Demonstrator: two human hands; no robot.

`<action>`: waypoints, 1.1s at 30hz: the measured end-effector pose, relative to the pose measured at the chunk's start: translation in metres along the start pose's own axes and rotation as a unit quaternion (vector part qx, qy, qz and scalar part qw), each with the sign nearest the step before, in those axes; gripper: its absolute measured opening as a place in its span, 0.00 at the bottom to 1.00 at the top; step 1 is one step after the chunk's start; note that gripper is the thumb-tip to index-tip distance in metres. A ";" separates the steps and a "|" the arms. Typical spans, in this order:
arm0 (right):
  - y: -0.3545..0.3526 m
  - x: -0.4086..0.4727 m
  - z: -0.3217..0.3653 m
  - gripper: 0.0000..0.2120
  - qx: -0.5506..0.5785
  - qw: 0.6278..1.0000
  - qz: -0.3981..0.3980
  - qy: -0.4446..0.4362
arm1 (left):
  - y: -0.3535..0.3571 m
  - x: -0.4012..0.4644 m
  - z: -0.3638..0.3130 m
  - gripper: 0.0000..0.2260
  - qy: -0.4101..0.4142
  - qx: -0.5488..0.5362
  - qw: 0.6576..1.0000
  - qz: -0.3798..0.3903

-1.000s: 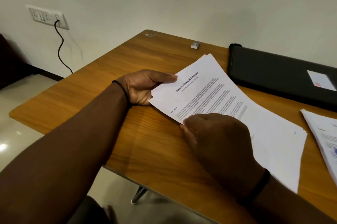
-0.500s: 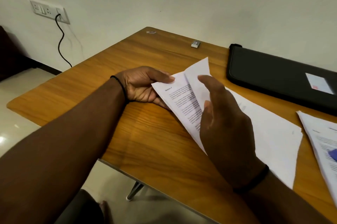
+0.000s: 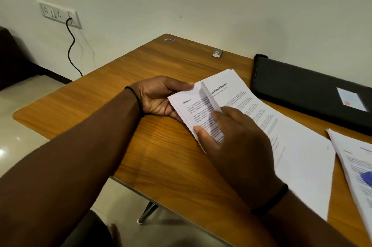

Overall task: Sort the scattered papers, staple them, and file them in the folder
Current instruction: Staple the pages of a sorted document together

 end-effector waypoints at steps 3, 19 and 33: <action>0.009 0.001 0.008 0.25 -0.034 0.999 0.023 -0.026 | 0.003 0.000 -0.001 0.19 0.005 0.008 1.000 0.011; -0.004 -0.002 -0.019 0.14 0.131 0.988 -0.050 0.056 | 0.010 0.000 0.003 0.22 -0.017 0.007 0.997 0.069; -0.018 0.001 -0.040 0.14 0.047 0.990 -0.120 0.058 | 0.013 -0.005 -0.001 0.16 -0.011 -0.026 0.999 0.017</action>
Point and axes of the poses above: each hand's wrist, its own x-axis towards the middle knuckle, its own y-axis out of the palm, z = x × y, the point moved 8 cm from there along x, towards the middle knuckle, and after that the axes turned 6 degrees about -y, right-handed, at the moved point
